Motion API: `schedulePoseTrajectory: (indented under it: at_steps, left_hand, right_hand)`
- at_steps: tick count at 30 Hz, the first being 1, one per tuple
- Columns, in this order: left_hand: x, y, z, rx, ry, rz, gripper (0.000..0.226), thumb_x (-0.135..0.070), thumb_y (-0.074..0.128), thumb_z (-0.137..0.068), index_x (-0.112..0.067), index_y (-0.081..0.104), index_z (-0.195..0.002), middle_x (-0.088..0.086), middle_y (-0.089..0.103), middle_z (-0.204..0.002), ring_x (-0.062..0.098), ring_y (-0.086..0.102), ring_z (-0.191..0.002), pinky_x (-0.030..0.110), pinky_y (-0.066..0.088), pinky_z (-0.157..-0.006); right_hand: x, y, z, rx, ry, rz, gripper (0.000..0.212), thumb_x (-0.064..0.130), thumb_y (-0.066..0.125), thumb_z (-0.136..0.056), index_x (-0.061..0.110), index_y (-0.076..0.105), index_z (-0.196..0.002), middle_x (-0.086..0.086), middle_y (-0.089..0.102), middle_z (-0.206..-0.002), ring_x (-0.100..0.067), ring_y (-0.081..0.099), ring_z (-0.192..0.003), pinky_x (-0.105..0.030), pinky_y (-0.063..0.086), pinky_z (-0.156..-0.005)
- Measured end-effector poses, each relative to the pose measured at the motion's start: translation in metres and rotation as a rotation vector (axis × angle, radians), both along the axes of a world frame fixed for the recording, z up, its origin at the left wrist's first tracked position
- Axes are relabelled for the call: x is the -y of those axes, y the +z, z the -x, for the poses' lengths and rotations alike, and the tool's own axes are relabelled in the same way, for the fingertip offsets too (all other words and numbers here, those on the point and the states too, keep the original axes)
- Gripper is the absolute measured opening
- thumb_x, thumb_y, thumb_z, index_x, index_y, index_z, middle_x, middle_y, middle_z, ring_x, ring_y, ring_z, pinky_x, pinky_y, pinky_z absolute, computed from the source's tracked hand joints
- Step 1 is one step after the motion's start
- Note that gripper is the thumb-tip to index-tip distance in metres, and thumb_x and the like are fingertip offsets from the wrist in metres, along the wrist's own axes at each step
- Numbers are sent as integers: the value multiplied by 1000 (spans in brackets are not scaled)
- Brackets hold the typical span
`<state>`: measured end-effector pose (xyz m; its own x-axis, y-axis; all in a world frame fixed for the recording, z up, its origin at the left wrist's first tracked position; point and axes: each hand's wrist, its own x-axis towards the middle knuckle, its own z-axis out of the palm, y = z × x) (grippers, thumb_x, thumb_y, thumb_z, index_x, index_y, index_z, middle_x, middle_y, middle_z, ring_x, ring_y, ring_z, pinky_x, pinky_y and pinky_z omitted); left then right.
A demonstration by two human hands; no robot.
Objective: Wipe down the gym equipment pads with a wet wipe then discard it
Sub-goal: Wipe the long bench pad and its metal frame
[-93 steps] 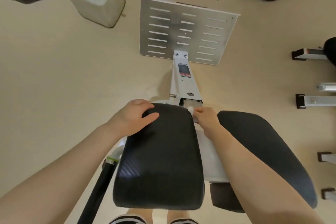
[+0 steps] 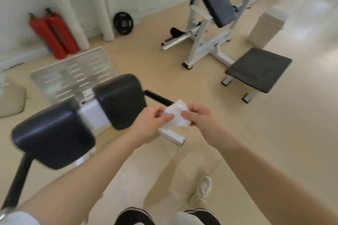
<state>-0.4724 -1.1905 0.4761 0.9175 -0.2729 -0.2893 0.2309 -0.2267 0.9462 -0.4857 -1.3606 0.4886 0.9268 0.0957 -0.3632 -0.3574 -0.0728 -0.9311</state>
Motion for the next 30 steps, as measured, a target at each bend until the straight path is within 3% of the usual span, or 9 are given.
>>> schedulePoseTrajectory:
  at_steps: [4, 8, 11, 15, 18, 21, 24, 27, 30]
  left_hand:
    - [101, -5, -41, -61, -71, 59, 15, -15, 62, -87, -16, 56, -74, -3, 54, -70, 10, 46, -65, 18, 36, -62]
    - [196, -10, -84, -159, -13, 164, 14, -11, 58, -89, -14, 55, -76, 0, 59, -70, 11, 55, -64, 24, 44, -68]
    - [254, -10, -117, -227, 25, 171, 13, -11, 57, -90, -11, 54, -77, 4, 63, -72, 12, 59, -60, 21, 51, -59]
    - [309, -16, -161, -433, 87, 226, 13, -15, 51, -94, -12, 54, -82, 4, 62, -76, 9, 60, -56, 18, 49, -52]
    - [335, -18, -211, -575, 122, 424, 19, -23, 45, -96, -11, 59, -90, 6, 65, -77, 11, 63, -58, 22, 53, -58]
    - [359, -28, -272, -487, 108, 376, 16, -26, 51, -93, -13, 59, -94, 3, 67, -83, 12, 65, -68, 21, 52, -63]
    - [384, -43, -354, -407, 141, 301, 4, -10, 55, -91, -13, 56, -89, 2, 64, -85, 12, 62, -72, 18, 52, -62]
    - [407, -40, -449, -362, 194, 263, 11, -6, 56, -90, -14, 55, -83, 1, 61, -83, 10, 60, -73, 17, 52, -65]
    - [430, -26, -531, -311, 130, 227, 9, -5, 55, -90, -12, 54, -83, 2, 61, -85, 12, 59, -77, 21, 52, -73]
  right_hand:
    - [104, -5, -30, -120, -191, -134, 17, 6, 50, -91, 10, 58, -77, -5, 59, -76, -14, 58, -71, -17, 50, -62]
    - [194, 1, -68, -74, -258, 5, 15, 14, 53, -93, 9, 61, -82, -4, 57, -76, -16, 53, -72, -23, 45, -70]
    - [254, 10, -98, 40, -311, 131, 15, 9, 60, -88, 16, 59, -75, 0, 57, -70, -14, 50, -68, -26, 44, -68]
    - [300, 2, -142, 261, -80, 415, 17, 9, 67, -82, 23, 61, -74, 12, 58, -71, -7, 51, -66, -18, 41, -65]
    - [321, -16, -189, 393, 133, 606, 10, 11, 70, -80, 12, 73, -89, 14, 53, -76, -9, 52, -73, -12, 38, -67]
    - [339, -29, -250, 386, 291, 684, 29, 23, 71, -81, 19, 69, -109, 15, 48, -80, -13, 43, -83, -5, 29, -72]
    - [368, -38, -332, 371, 377, 789, 40, 27, 69, -82, 27, 61, -121, 11, 49, -90, -9, 35, -90, -16, 24, -73]
    - [402, -33, -421, 322, 252, 798, 37, 16, 64, -86, 23, 59, -122, 13, 50, -89, -10, 40, -92, -17, 26, -75]
    - [431, -19, -502, 260, 114, 785, 17, 15, 62, -87, 14, 64, -104, 14, 51, -82, -7, 45, -79, -21, 32, -74]
